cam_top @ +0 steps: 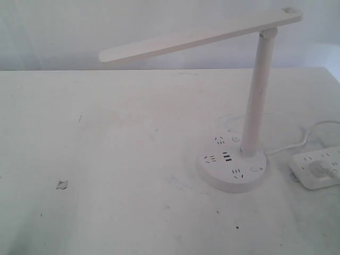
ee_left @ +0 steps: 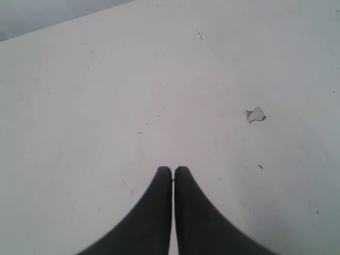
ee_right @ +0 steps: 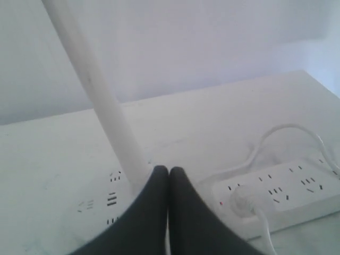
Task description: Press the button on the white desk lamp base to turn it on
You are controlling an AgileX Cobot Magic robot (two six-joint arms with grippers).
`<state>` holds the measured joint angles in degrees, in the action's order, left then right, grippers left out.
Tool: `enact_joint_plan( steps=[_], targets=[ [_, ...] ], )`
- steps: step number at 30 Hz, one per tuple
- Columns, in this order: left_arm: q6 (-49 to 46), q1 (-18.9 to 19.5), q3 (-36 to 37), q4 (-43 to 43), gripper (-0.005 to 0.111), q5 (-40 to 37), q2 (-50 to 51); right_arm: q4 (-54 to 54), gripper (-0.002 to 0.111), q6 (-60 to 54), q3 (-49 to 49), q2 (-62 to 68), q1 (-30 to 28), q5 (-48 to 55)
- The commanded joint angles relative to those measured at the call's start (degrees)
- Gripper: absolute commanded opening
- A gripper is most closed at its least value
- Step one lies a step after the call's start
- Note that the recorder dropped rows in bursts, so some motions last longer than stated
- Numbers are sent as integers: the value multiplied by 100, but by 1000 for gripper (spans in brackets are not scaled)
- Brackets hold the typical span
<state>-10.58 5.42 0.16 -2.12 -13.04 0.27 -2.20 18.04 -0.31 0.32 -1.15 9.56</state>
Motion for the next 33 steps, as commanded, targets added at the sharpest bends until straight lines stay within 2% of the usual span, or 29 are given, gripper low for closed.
enact_joint_plan(
  steps=[1, 9, 20, 24, 33],
  targets=[
    [4, 11, -16, -37, 1, 16, -27, 6, 0, 239, 31, -32, -2, -672],
    [4, 11, -16, -37, 1, 16, -27, 6, 0, 300, 31, -32, -2, -1490],
    [4, 11, -16, -37, 1, 16, -27, 6, 0, 317, 31, -32, -2, -1610],
    [4, 11, -16, -37, 1, 16, -27, 6, 0, 1480, 31, -32, -2, -1767],
    [4, 11, -16, -37, 1, 16, -27, 6, 0, 1628, 31, -32, -2, -4673]
  ],
)
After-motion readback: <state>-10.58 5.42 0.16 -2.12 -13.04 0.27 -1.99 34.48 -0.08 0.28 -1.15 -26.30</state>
